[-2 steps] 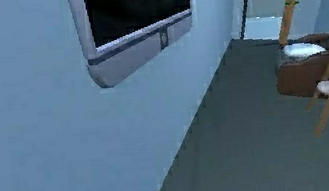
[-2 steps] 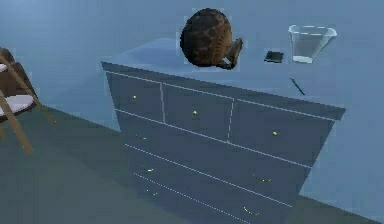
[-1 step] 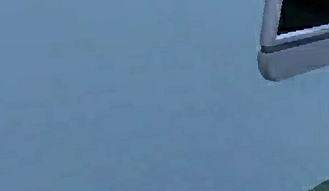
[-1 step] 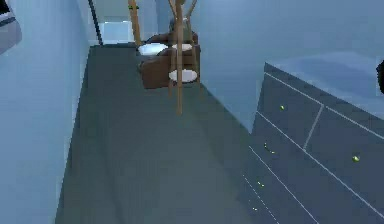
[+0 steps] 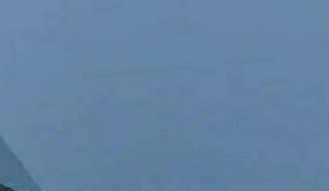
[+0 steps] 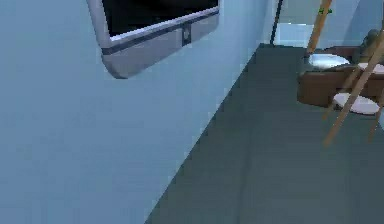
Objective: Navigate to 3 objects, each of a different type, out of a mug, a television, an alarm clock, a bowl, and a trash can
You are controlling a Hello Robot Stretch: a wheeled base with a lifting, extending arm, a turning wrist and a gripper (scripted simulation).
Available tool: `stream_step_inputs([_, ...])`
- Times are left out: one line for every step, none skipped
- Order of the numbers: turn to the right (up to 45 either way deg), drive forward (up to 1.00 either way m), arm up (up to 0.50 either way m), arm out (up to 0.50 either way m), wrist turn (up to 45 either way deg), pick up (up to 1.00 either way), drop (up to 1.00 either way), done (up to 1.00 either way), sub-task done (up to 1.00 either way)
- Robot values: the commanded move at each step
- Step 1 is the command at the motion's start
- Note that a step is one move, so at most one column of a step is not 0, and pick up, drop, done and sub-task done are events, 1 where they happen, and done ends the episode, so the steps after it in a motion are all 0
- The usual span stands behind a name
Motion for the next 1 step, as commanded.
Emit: stream_step_inputs([-45.0,0.00,0.00,0.00,0.0,0.00,0.00,0.00,0.00])
